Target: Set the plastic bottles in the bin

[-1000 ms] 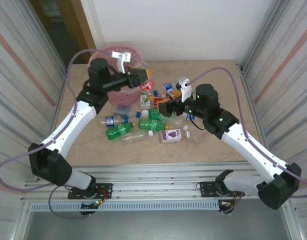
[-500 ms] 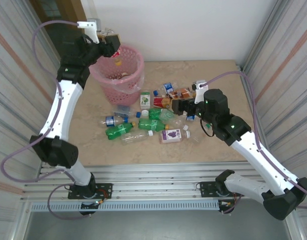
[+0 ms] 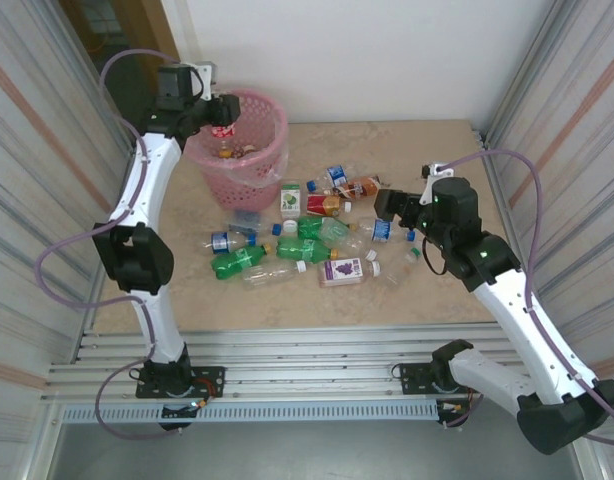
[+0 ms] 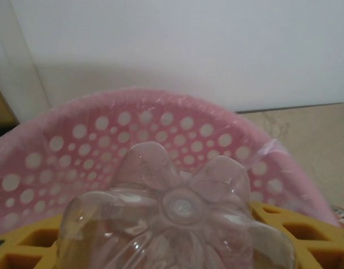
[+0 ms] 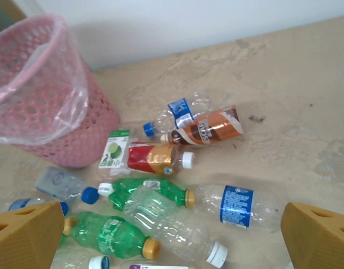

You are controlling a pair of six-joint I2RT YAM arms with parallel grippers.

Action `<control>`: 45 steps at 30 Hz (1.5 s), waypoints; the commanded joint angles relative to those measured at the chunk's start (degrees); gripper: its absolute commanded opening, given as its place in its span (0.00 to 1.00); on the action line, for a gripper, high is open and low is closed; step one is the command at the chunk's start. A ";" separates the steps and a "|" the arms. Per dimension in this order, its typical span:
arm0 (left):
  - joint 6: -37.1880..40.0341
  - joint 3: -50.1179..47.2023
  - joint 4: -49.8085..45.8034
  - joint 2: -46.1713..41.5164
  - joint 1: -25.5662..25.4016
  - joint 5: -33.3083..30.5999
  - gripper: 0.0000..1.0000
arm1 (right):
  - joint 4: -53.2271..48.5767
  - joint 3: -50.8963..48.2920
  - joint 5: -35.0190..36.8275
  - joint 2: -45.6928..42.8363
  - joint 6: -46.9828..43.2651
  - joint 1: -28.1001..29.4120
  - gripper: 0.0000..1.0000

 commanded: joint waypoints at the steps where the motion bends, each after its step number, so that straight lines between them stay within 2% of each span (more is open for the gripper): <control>1: 2.19 3.52 -3.89 1.34 0.60 -1.49 0.32 | -2.93 -1.20 -0.68 -1.08 3.27 -2.21 0.98; 4: 2.61 4.69 -5.70 3.22 0.75 -2.43 0.34 | -3.40 -1.99 -1.67 -1.41 4.43 -3.94 0.98; 6: 2.69 5.60 -6.97 4.48 0.97 -2.36 0.39 | -3.56 -2.43 -2.26 -1.60 4.91 -4.81 0.98; 11: 2.84 8.39 -9.83 7.92 1.49 -3.72 0.58 | -3.79 -2.99 -3.72 -1.74 5.58 -6.30 0.98; 13: 3.40 9.18 -10.55 8.47 1.41 -5.26 0.72 | -4.03 -3.02 -3.95 -1.70 5.56 -6.62 0.98; 16: 4.22 10.33 -11.60 8.77 1.49 -7.75 0.80 | -4.28 -3.05 -3.96 -1.70 5.69 -6.99 0.98; 24: 5.09 10.29 -12.35 6.69 1.46 -9.40 0.84 | -6.11 -2.98 -3.87 0.20 6.31 -8.11 0.98; 32: 4.20 8.04 -11.68 1.24 1.15 -5.38 0.84 | -11.32 -2.79 -4.96 6.03 8.27 -10.82 0.98; 40: 1.60 -1.80 -5.41 -8.91 -0.33 -0.87 0.91 | -16.91 -4.28 -7.61 10.12 8.95 -12.76 0.98; 45: 0.43 -9.44 -1.28 -15.85 -2.16 0.26 0.97 | -16.94 -7.61 -11.22 10.00 11.63 -14.15 0.98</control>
